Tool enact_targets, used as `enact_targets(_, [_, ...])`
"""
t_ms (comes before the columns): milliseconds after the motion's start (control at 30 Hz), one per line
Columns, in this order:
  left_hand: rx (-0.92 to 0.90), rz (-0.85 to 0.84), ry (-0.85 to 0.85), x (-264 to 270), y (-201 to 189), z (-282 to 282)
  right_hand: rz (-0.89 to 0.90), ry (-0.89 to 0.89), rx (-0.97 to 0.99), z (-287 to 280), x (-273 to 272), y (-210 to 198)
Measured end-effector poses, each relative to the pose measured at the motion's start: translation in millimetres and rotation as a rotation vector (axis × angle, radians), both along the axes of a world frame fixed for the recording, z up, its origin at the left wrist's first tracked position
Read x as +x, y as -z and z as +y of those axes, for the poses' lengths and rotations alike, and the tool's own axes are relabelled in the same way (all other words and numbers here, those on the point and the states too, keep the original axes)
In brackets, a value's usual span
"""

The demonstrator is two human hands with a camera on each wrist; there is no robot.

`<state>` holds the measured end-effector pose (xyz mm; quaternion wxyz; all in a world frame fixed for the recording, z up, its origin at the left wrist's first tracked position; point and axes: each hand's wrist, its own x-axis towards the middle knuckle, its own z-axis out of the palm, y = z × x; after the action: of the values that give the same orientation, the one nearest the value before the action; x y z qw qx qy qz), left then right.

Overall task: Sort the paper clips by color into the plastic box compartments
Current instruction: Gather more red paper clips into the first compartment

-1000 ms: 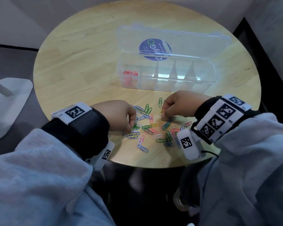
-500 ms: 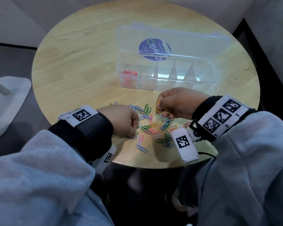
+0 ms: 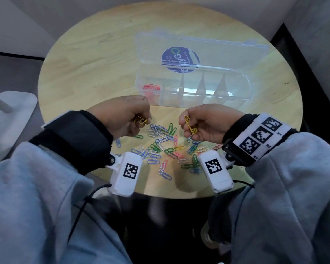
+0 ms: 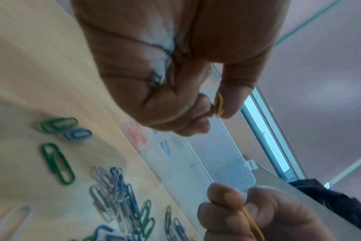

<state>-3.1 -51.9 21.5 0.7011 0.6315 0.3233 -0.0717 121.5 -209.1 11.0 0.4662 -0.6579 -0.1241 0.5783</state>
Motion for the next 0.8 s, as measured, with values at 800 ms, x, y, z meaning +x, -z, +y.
enact_targets(800, [-0.184, 0.033, -0.188, 5.1, -4.2, 3.5, -0.98, -0.741, -0.433, 11.7, -26.6, 9.4])
